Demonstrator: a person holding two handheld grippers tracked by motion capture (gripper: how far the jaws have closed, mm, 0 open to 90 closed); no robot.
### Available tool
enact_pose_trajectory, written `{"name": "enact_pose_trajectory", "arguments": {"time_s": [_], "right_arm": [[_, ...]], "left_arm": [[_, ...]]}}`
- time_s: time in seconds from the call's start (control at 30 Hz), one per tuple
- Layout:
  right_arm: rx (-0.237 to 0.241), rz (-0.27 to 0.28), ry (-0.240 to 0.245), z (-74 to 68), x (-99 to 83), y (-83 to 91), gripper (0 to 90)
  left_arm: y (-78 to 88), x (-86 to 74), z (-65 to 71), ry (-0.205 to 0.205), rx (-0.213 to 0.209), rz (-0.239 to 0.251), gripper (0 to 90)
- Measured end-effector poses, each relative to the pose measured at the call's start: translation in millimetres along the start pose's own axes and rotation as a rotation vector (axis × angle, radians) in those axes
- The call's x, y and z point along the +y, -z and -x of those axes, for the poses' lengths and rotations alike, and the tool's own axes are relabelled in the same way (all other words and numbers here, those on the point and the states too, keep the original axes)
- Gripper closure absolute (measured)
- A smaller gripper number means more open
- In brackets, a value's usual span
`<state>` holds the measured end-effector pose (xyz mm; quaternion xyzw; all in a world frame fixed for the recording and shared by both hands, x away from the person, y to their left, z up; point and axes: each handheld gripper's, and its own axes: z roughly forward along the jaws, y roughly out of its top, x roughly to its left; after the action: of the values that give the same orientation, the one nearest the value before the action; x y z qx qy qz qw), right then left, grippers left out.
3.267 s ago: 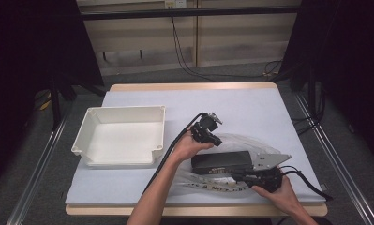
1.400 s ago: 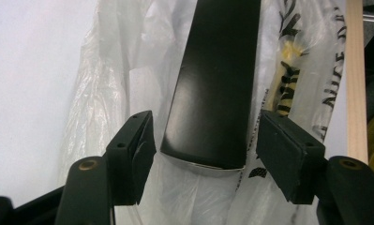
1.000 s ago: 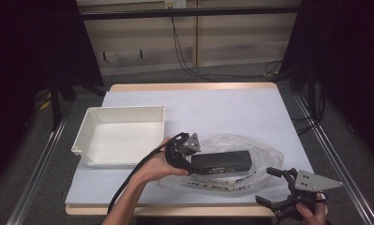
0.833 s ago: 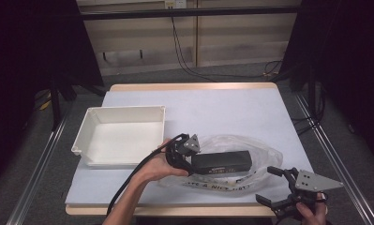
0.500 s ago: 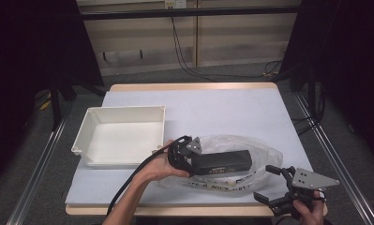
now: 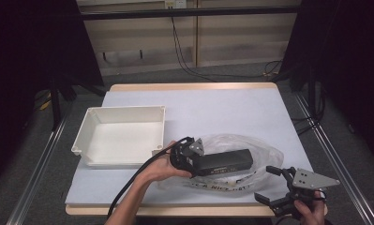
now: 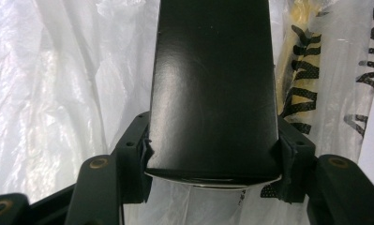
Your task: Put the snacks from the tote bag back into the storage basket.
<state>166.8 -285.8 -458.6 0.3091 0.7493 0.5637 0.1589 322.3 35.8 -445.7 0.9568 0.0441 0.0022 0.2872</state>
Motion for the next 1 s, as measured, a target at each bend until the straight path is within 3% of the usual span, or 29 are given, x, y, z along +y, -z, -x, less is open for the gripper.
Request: {"name": "enact_pose_trajectory", "arguments": {"time_s": [0.57, 0.73, 1.0], "right_arm": [[-0.011, 0.016, -0.011, 0.1, -0.4, 2.0, 0.0], [0.003, 0.022, -0.018, 0.7, -0.3, 2.3, 0.0], [-0.02, 0.041, -0.016, 0.0, -1.0, 6.9, 0.0]], "left_arm": [[8.9, 3.1, 0.1, 0.005, -0.02, 0.028, 42.8], [12.8, 4.1, 2.0, 0.005, -0.008, 0.051, 42.8], [27.0, 4.3, 2.6, -0.005, -0.001, 0.059, 42.8]]}}
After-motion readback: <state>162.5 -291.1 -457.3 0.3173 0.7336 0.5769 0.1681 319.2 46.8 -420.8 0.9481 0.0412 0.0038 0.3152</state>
